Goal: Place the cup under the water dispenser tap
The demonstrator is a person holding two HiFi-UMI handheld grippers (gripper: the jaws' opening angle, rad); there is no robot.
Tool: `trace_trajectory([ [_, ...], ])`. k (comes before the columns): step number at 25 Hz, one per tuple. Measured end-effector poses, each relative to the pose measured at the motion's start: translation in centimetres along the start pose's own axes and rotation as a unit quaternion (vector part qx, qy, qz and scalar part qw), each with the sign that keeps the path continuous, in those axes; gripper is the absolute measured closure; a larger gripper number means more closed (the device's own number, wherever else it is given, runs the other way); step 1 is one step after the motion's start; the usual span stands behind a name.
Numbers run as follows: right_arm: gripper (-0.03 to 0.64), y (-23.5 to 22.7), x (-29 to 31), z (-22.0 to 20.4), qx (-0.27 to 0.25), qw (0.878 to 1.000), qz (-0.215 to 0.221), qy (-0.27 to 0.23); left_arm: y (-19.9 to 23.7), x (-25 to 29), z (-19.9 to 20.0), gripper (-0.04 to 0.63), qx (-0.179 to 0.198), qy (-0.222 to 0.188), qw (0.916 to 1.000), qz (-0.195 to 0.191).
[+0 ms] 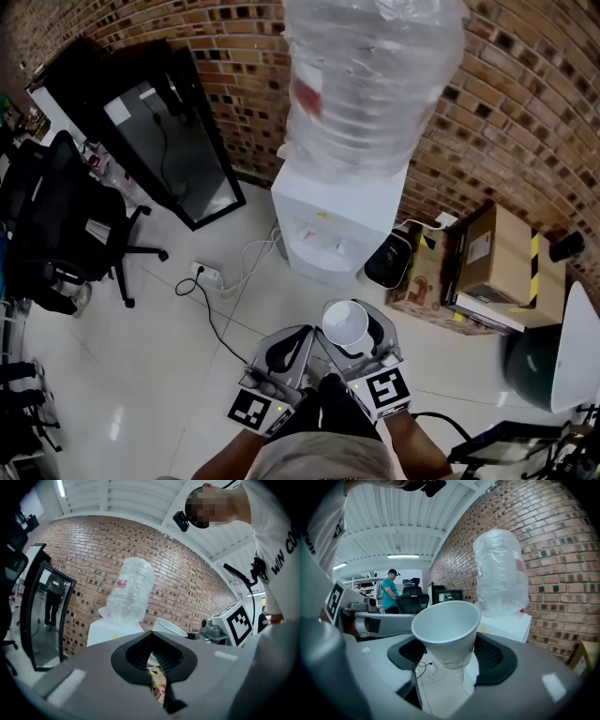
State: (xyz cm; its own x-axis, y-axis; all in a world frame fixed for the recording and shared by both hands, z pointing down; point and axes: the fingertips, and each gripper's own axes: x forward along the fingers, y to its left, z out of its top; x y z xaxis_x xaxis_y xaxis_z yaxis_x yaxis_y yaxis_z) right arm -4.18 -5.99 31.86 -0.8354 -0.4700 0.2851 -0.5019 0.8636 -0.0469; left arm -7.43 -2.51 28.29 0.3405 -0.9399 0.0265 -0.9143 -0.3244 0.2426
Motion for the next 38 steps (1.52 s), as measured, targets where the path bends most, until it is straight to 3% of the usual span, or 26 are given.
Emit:
trace_trajectory([
  [4,0.288,-1.7,2.2,-2.3,0.005,1.0,-0.016,0.015,1.6,0.8,-2.4,0.603,0.0,0.018,0.9997,0.018],
  [11,0.288,-4.3,6.1,-6.4,0.028,0.999,-0.041,0.0,4.6,3.6,-5.7,0.603,0.004,0.016,0.9994,0.029],
  [15,0.288,-5.3,8.2,-9.4,0.025,0.999,-0.046,0.015,5.8,5.2,-7.6,0.603,0.006,0.009,0.9992,0.037],
  [20,0.288,-7.3,10.1,-14.4,0.029,0.997,-0.05,0.047,8.6,6.8,-11.1,0.603,0.0,0.008,0.9969,0.078],
  [26,0.288,-8.5,12.5,-19.9,0.039,0.996,-0.048,0.06,8.9,8.2,-16.7,0.603,-0.002,0.044,0.9968,0.067],
  [32,0.288,-11.0,15.7,-25.4,0.047,0.995,-0.058,0.059,9.9,8.4,-20.7,0.603,-0.027,0.047,0.9943,0.091],
  [38,0.288,-12.9,18.8,-29.8,0.066,0.992,-0.062,0.085,10.8,9.4,-23.8,0.603,-0.03,0.055,0.9937,0.092],
])
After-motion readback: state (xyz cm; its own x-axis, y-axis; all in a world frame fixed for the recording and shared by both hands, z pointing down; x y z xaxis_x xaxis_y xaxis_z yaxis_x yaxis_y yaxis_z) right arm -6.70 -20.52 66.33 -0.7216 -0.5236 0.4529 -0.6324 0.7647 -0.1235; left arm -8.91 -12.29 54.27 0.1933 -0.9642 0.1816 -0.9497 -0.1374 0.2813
